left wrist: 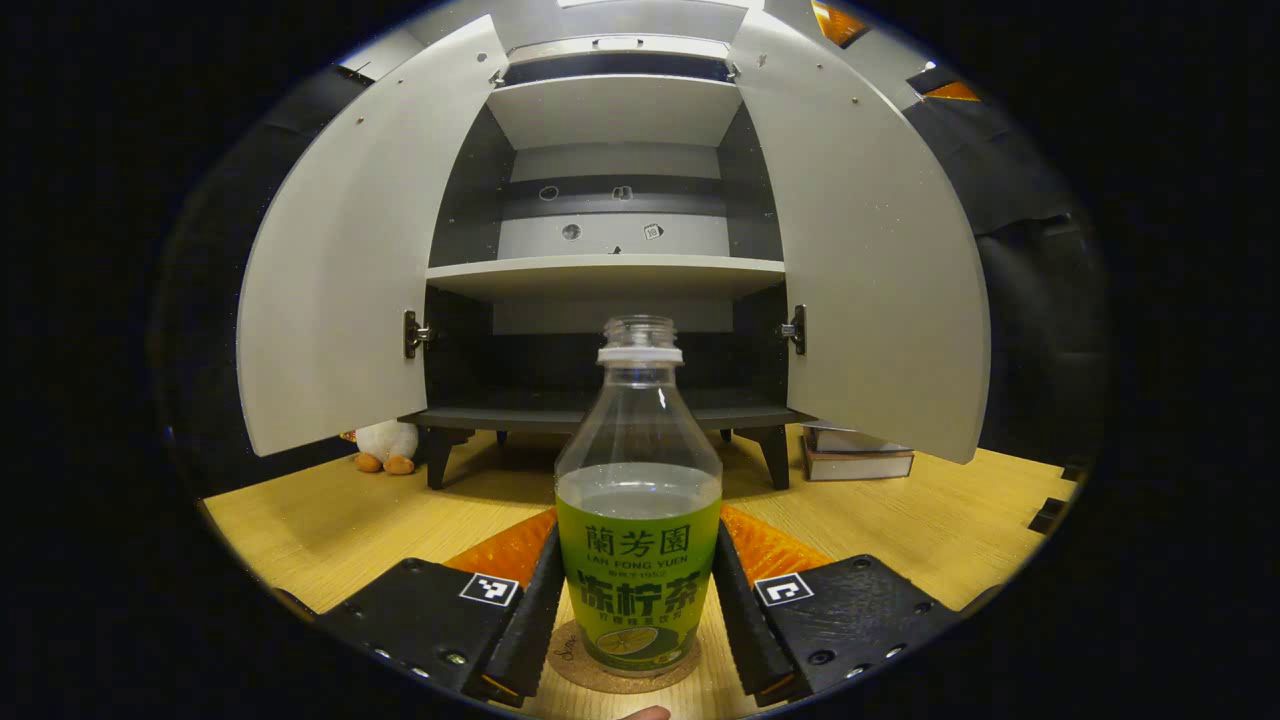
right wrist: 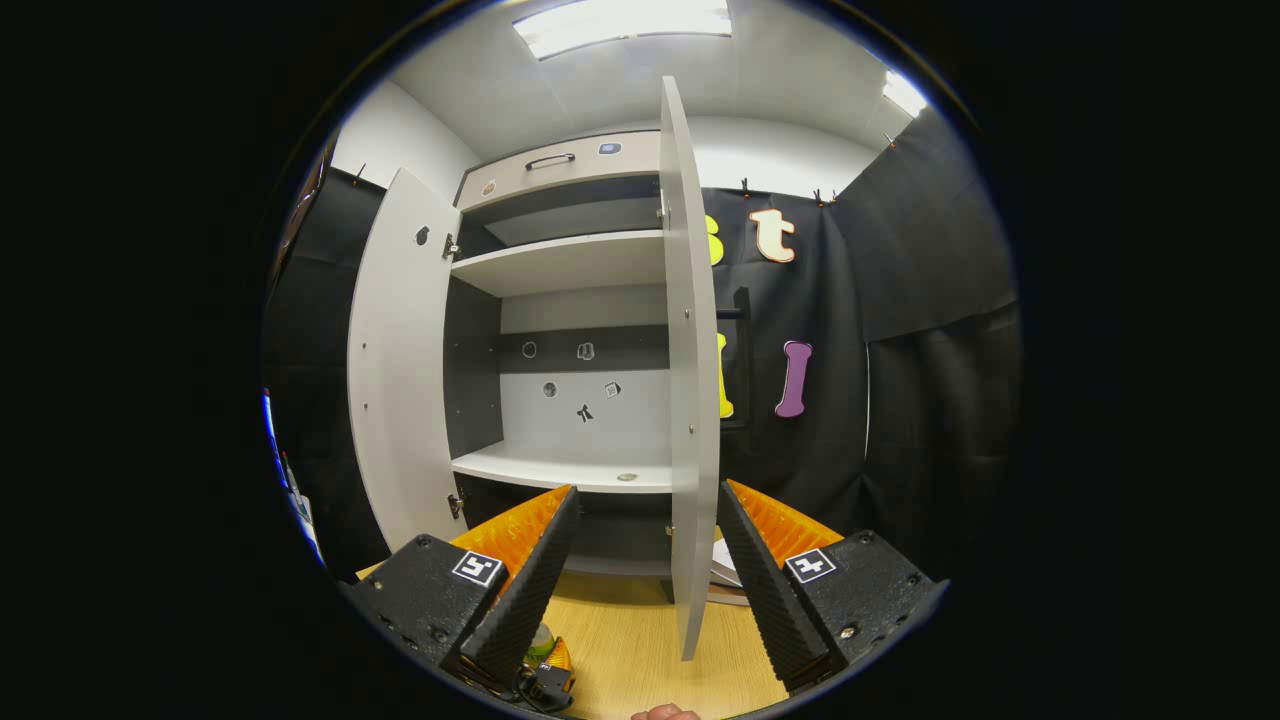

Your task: Grasp the bottle in the cabinet with the left hand and place it on the coaster, then close the right door with the right hand and the left door with the left hand.

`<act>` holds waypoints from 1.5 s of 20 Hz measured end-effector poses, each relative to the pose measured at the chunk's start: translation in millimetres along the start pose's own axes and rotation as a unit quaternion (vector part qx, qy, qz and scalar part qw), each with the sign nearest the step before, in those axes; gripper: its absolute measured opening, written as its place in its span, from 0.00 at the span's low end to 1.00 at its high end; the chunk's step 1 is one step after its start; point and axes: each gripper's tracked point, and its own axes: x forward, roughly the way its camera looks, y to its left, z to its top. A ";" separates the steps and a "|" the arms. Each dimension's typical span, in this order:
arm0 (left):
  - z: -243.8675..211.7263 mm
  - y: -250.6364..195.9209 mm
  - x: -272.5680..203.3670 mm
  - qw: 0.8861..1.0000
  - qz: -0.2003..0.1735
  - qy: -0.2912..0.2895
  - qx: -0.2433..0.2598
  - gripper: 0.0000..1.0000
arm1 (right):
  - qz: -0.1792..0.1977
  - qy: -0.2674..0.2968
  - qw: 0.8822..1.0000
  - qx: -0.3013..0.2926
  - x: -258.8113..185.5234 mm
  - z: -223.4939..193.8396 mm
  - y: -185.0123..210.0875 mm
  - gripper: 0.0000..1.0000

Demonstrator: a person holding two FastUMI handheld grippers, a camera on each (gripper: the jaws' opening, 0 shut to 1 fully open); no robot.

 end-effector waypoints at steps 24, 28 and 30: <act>170.3 25.6 -36.1 0.993 -0.013 -0.103 -0.051 0.94 | 0.047 0.000 0.998 0.030 3.7 -18.5 17.4 0.85; 201.1 37.3 -45.4 0.997 -0.005 -0.068 -0.039 0.93 | 0.072 -0.012 0.997 0.031 5.4 -22.5 26.1 0.85; 211.5 46.0 -51.0 0.998 0.003 -0.060 -0.030 0.94 | 0.081 -0.019 0.996 0.028 6.1 -28.4 29.4 0.85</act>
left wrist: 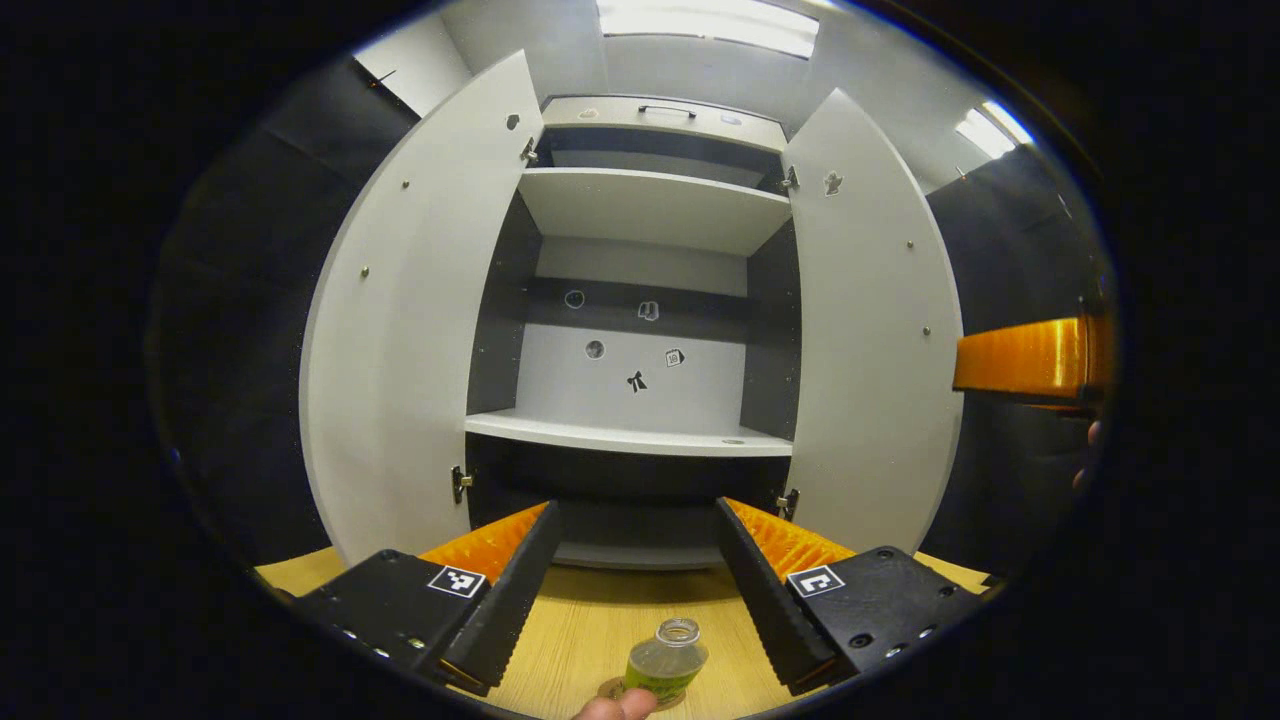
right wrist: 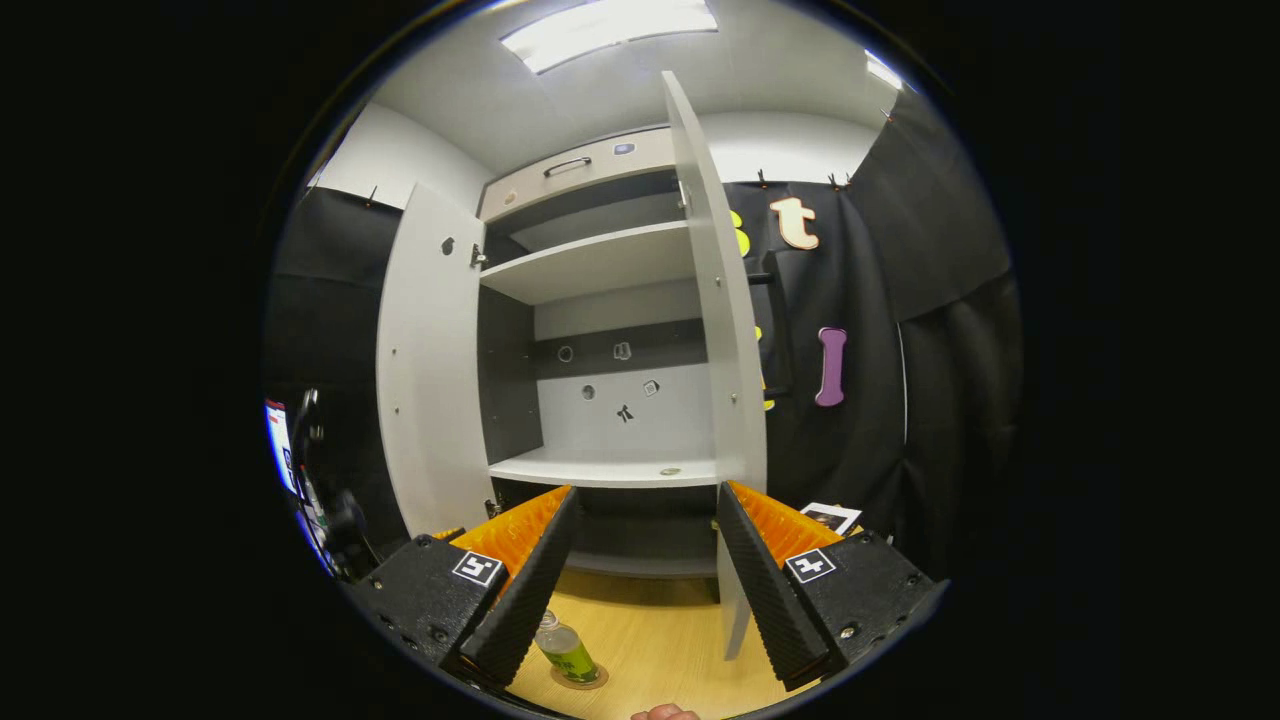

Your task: Grasp the bottle in the cabinet with the left hand and place it on the coaster, then close the right door with the right hand and the left door with the left hand.

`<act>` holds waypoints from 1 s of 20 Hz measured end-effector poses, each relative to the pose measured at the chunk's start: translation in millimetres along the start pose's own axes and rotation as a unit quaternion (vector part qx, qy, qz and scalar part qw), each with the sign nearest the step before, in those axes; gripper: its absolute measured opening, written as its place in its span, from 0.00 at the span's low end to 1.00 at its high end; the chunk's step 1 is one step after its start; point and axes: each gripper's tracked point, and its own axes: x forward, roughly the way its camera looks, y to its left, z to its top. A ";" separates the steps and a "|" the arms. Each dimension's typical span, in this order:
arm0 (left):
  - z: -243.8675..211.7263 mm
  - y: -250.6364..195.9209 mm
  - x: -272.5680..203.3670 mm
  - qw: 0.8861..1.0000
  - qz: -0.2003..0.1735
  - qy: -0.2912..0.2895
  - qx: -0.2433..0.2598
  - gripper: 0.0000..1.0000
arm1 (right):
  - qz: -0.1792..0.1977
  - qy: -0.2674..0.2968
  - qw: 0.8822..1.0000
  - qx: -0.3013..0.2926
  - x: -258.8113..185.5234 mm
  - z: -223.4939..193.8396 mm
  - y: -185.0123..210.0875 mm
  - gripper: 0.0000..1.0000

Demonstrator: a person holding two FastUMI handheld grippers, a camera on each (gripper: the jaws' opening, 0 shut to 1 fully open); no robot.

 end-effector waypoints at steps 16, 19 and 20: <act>52.5 1.2 -26.4 1.000 -0.010 -0.021 0.008 0.94 | -0.032 0.004 0.998 0.056 -25.4 24.9 -85.7 0.84; 46.3 10.0 -27.6 1.000 0.000 -0.014 0.003 0.94 | -0.082 -0.010 0.995 0.055 -24.3 47.2 -132.9 0.84; 44.0 14.1 -29.2 1.000 0.006 -0.012 0.004 0.93 | -0.096 -0.013 0.994 0.058 -21.6 53.2 -145.2 0.84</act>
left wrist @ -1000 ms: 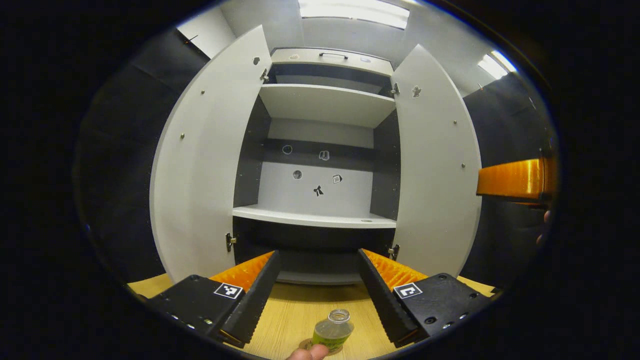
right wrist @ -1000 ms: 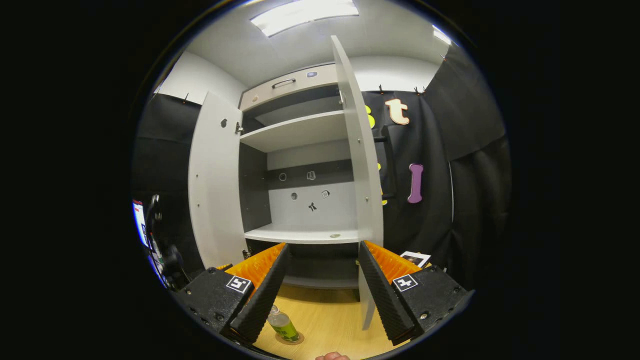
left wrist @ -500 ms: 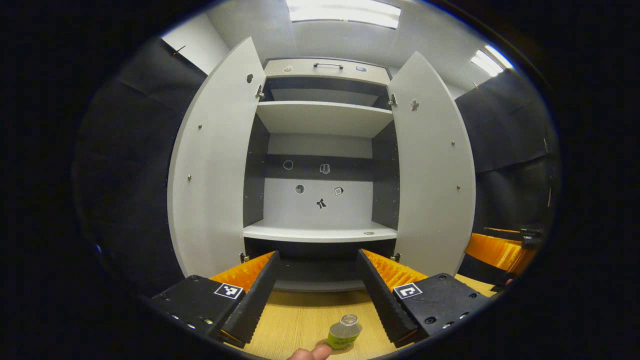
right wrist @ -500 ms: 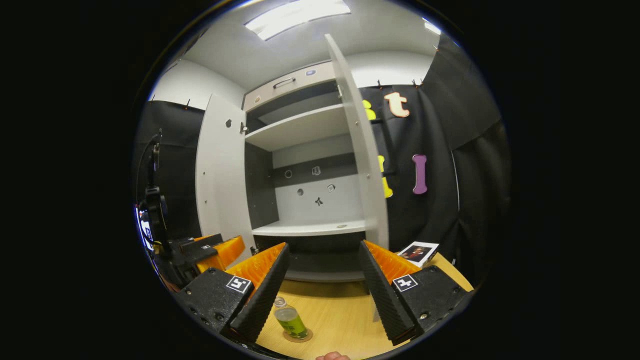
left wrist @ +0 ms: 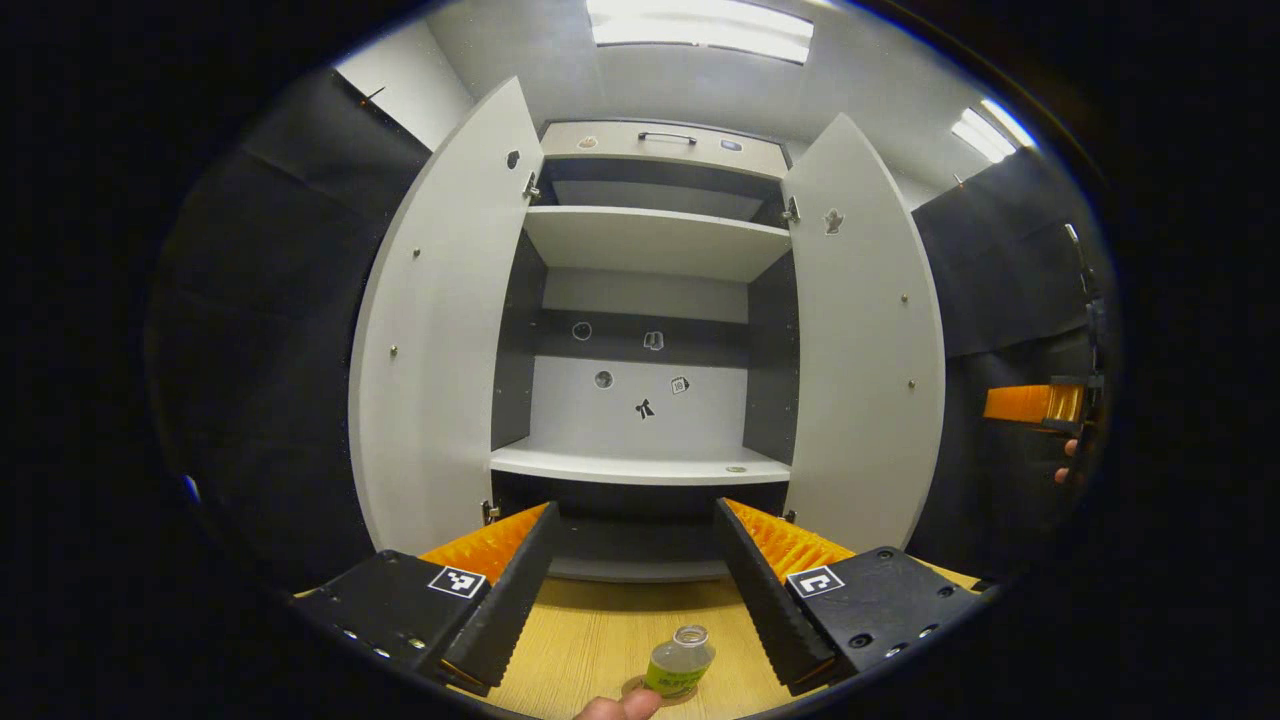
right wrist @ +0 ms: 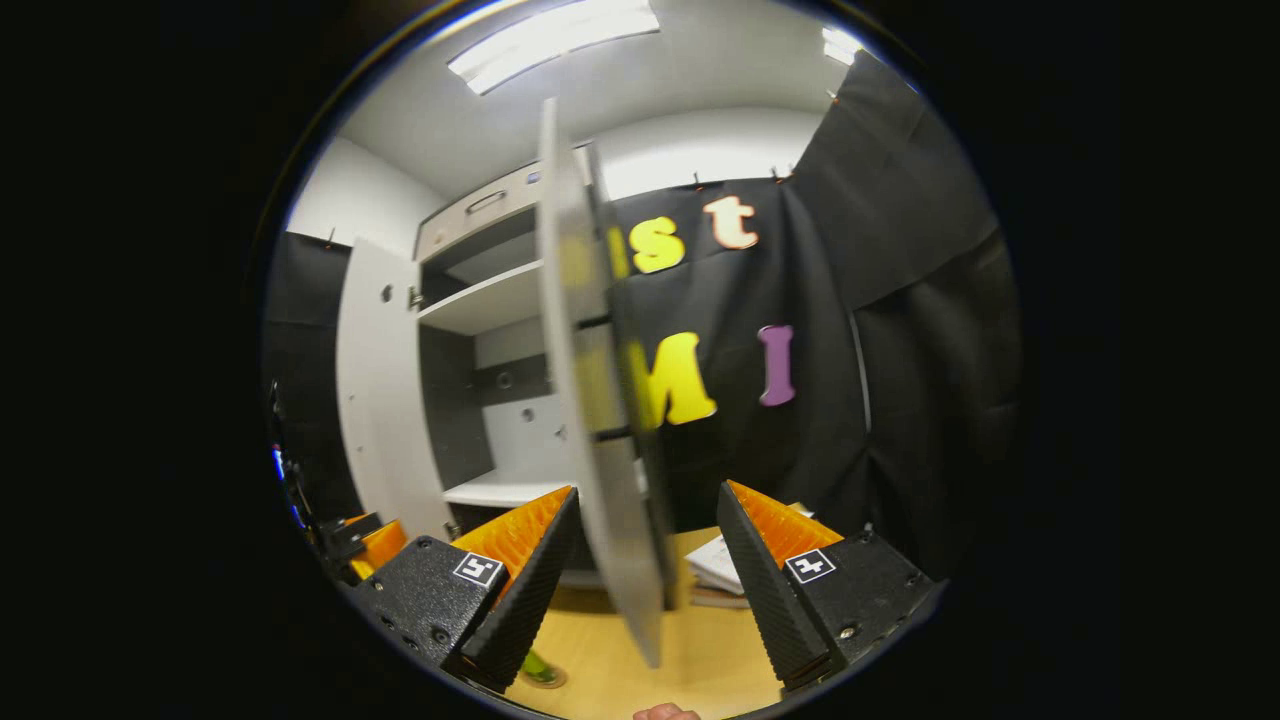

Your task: Grasp the bottle in the cabinet with the left hand and place it on the coaster, then close the right door with the right hand and the left door with the left hand.

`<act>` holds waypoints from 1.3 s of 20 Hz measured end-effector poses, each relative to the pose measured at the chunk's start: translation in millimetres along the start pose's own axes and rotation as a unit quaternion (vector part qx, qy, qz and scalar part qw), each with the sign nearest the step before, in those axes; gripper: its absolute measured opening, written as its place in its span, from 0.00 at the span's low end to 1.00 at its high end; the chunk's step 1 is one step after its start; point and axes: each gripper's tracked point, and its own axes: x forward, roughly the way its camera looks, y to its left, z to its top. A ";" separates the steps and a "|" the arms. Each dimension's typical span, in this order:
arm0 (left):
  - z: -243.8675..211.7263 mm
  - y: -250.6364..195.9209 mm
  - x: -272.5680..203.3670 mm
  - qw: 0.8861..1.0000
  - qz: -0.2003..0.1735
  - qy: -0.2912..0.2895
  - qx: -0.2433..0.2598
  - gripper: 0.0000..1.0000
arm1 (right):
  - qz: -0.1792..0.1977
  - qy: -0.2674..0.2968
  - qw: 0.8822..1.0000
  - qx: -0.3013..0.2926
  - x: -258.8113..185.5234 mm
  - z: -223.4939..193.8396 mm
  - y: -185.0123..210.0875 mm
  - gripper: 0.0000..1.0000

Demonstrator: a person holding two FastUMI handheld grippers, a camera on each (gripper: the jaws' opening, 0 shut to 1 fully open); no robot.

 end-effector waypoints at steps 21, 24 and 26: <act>-5.6 37.1 -1.8 0.998 0.048 -0.013 0.030 0.94 | -0.008 0.012 0.998 -0.059 89.9 25.6 -2.0 0.82; -5.4 37.0 1.2 0.998 0.051 -0.019 0.021 0.93 | 0.023 0.026 0.996 -0.077 88.5 19.1 29.7 0.82; -6.5 34.4 2.3 0.999 0.047 -0.019 0.016 0.93 | 0.067 0.047 0.994 -0.068 90.6 7.8 60.1 0.82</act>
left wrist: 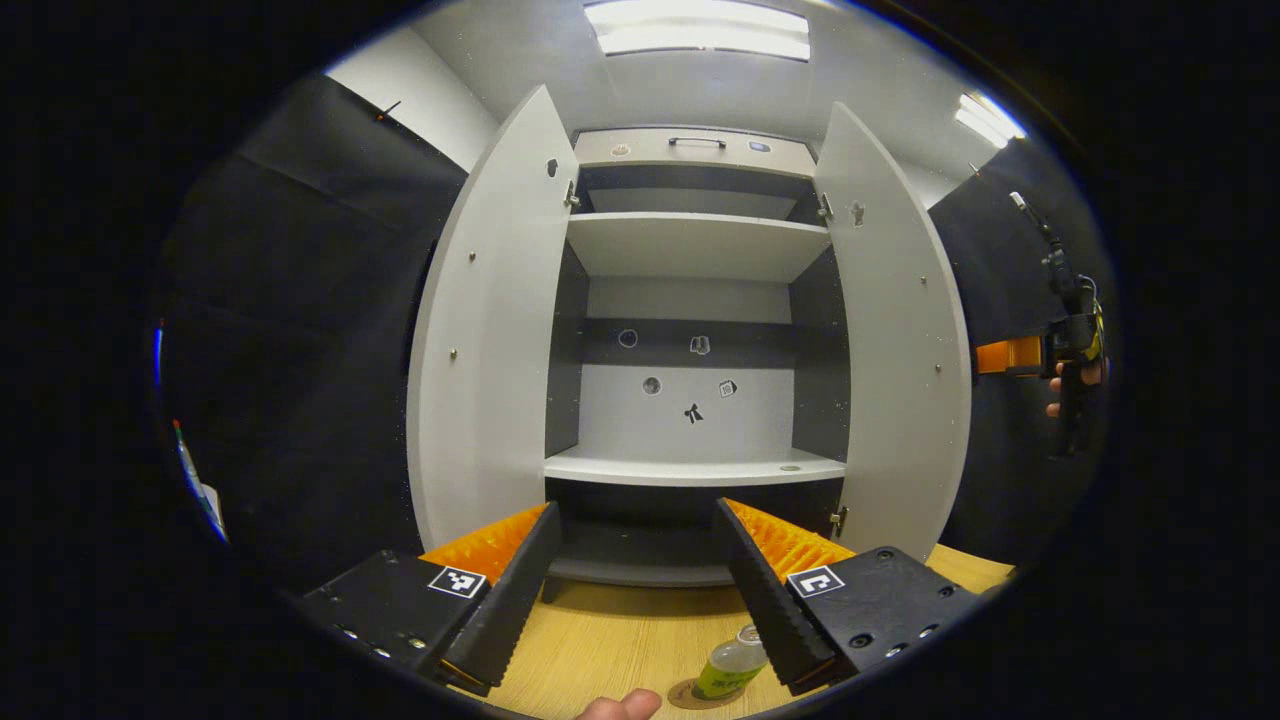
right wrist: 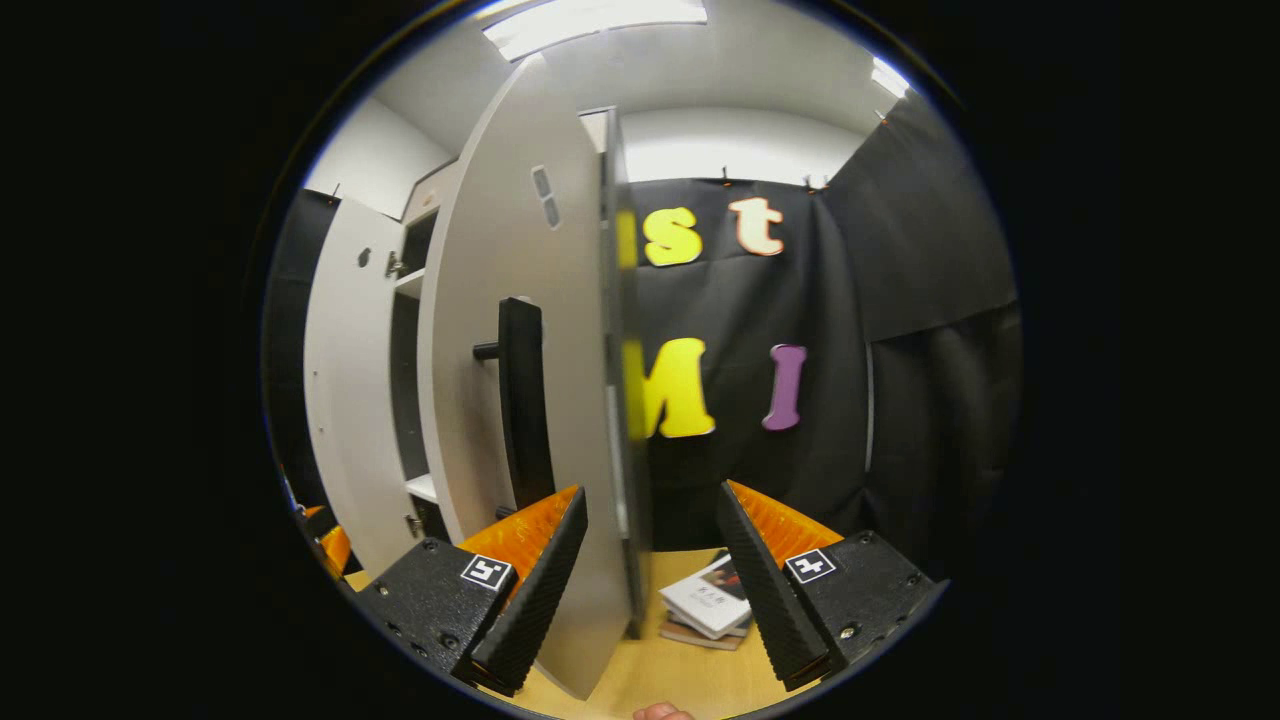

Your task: Grasp the bottle in the cabinet with the left hand and place it on the coaster, then close the right door with the right hand and the left door with the left hand.

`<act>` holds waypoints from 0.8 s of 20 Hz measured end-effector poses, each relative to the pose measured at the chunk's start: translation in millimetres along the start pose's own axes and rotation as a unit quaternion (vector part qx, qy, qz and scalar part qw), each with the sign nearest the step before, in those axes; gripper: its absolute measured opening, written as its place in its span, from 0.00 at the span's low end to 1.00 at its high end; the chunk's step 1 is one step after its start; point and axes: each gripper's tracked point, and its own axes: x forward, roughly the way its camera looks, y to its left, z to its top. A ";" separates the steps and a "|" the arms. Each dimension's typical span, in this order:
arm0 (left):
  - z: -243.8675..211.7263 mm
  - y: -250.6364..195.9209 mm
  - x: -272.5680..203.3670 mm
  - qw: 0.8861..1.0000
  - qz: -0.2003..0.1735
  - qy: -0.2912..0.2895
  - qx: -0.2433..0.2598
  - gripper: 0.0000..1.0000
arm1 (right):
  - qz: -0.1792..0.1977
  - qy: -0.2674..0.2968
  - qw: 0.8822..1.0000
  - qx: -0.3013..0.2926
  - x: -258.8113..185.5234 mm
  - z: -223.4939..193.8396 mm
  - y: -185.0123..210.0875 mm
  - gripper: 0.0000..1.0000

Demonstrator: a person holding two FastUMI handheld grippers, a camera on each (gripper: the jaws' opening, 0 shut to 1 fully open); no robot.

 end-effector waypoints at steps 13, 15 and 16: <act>-3.4 18.9 -3.0 1.000 0.025 0.013 -0.008 0.94 | 0.098 0.012 0.995 0.010 60.3 -12.3 78.1 0.82; -1.6 21.6 -1.7 1.000 0.027 0.010 -0.007 0.94 | 0.091 0.011 0.996 0.002 55.2 -13.6 71.4 0.82; -1.0 21.7 -1.5 1.000 0.026 0.010 -0.006 0.96 | 0.087 0.011 0.996 -0.003 51.2 -15.4 68.5 0.82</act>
